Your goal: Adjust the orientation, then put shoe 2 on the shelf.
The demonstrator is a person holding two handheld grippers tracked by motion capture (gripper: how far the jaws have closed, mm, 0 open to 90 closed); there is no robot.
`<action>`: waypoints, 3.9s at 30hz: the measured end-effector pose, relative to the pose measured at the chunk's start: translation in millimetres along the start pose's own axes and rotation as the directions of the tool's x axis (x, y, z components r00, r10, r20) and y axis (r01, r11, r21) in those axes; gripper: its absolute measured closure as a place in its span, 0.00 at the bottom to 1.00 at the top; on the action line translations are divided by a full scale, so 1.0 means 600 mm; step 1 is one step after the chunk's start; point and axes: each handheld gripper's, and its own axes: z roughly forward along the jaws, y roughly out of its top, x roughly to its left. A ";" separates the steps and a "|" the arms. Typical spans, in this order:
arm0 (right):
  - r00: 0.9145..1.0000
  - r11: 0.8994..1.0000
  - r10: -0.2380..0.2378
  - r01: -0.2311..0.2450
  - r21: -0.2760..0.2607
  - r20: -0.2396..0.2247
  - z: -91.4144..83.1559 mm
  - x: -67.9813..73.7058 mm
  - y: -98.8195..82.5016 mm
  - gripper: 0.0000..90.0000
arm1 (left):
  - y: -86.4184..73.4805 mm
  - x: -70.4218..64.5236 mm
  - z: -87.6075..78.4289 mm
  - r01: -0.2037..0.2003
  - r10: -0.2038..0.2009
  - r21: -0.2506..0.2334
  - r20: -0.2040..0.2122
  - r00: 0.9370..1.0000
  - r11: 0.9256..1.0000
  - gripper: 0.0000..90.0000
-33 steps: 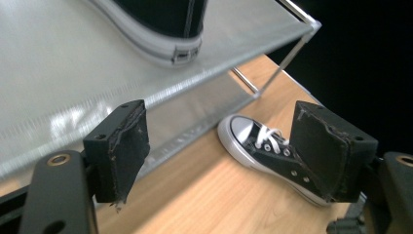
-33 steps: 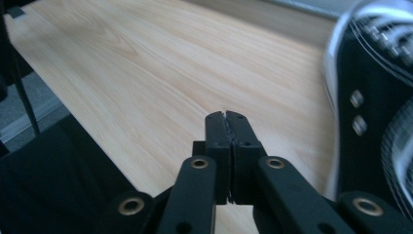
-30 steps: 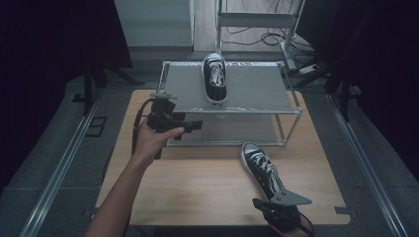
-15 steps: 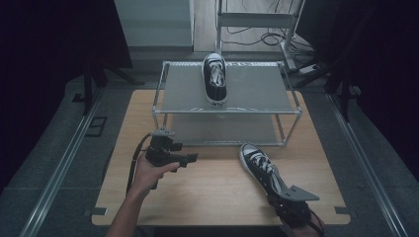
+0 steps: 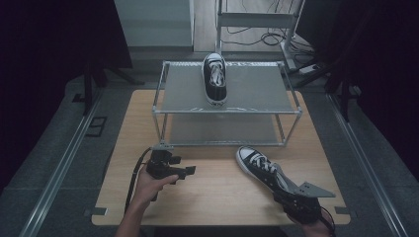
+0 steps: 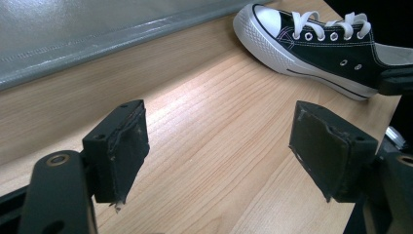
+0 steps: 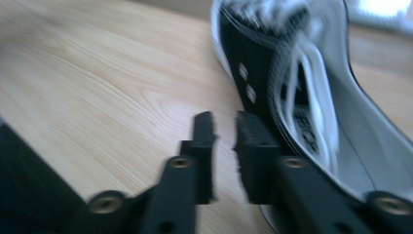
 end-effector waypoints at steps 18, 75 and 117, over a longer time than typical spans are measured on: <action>0.998 0.999 -0.032 0.032 0.013 -0.054 -0.001 -0.039 0.106 0.34 | -0.035 0.011 0.007 0.019 -0.019 0.017 -0.009 1.000 1.000 0.25; 0.998 0.795 -0.054 0.053 0.604 -0.017 0.153 -0.069 0.166 0.20 | -0.060 0.024 -0.003 0.062 -0.062 0.016 -0.006 0.998 0.998 0.24; 0.993 0.905 -0.026 0.070 0.419 -0.111 0.040 -0.004 0.316 0.21 | -0.063 0.033 -0.005 0.098 -0.098 0.008 -0.001 0.995 0.995 0.24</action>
